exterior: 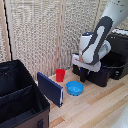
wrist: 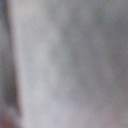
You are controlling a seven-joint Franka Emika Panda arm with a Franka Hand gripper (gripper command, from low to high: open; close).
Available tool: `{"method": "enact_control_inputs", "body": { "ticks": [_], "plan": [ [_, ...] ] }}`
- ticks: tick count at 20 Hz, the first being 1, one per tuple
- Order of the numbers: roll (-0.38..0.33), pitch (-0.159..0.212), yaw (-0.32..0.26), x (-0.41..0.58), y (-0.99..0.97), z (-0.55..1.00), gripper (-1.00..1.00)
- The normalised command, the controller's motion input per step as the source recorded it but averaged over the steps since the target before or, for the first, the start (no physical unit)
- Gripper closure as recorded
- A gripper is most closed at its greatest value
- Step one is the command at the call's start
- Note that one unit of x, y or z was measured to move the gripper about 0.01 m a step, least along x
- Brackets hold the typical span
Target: Please move the gripper into proximity with the fryer handle. Once close enough, gingerly grasp the handle and gently tug the fryer basket open in your direction.
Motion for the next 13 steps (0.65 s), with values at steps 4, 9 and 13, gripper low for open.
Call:
{"method": "enact_control_inputs", "body": {
  "ticks": [4, 9, 13],
  "plan": [
    [0.024, -0.08, -0.118, -0.061, -0.02, 0.55, -1.0],
    [0.086, 0.012, -0.072, 0.014, 0.06, 0.86, -1.0],
    [0.033, 0.022, -0.04, 0.062, 0.08, 0.74, -1.0]
  ]
}}
